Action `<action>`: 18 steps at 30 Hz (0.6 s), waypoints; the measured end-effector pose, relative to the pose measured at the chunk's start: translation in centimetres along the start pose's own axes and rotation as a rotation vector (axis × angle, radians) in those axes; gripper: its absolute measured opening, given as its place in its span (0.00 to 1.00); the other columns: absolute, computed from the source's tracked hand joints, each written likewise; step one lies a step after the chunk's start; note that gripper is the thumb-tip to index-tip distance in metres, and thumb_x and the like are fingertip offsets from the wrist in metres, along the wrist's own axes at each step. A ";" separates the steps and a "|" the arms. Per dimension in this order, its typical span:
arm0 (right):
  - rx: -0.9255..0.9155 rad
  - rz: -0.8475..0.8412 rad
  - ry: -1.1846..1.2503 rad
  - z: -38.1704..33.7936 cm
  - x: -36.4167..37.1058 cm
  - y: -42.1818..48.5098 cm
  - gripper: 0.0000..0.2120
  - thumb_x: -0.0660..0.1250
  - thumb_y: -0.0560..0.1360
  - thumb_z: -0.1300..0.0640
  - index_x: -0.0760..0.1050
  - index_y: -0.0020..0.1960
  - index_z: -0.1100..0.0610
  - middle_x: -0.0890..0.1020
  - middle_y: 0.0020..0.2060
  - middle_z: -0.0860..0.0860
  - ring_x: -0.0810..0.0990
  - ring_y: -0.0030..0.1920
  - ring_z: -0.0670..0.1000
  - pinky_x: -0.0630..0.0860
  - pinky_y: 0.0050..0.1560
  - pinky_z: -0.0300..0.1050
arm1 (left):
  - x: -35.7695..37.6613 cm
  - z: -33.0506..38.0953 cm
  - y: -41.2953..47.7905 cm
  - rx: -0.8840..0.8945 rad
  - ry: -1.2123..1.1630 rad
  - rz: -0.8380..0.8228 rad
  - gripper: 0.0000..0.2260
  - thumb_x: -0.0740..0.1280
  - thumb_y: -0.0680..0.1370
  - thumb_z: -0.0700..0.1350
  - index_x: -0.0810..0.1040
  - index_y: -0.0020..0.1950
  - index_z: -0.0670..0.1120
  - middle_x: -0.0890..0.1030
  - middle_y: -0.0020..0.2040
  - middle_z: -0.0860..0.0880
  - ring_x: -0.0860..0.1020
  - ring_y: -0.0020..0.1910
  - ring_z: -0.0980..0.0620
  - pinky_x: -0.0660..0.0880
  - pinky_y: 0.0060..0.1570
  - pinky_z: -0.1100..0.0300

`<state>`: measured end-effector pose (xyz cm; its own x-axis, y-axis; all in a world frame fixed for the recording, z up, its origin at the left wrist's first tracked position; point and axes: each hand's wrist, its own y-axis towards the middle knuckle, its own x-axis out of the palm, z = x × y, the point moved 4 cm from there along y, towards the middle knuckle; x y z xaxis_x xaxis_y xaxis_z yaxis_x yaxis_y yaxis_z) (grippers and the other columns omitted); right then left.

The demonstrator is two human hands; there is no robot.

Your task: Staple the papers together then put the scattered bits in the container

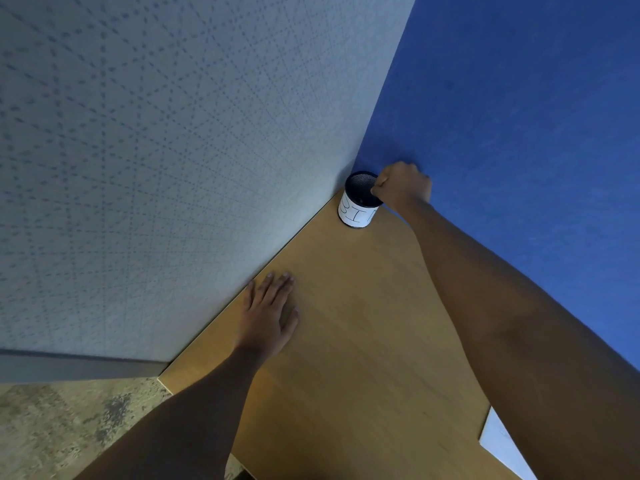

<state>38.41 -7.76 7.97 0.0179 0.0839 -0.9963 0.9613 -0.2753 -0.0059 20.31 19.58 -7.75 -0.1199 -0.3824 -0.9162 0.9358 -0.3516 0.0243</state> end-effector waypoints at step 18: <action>-0.090 0.102 0.170 0.6 0.6 -2.9 0.01 0.68 0.70 0.57 0.76 0.41 0.53 0.81 0.42 0.50 0.79 0.42 0.54 0.71 0.50 0.48 | -0.2 0.1 0.0 0.000 -0.016 0.007 0.27 0.54 0.80 0.57 0.60 0.77 0.50 0.62 0.77 0.53 0.53 0.78 0.50 0.47 0.76 0.44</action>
<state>35.48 -7.45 7.32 0.1554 0.2220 -0.9626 0.9727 -0.2046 0.1098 20.26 19.57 -7.55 -0.1185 -0.3985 -0.9095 0.9367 -0.3489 0.0308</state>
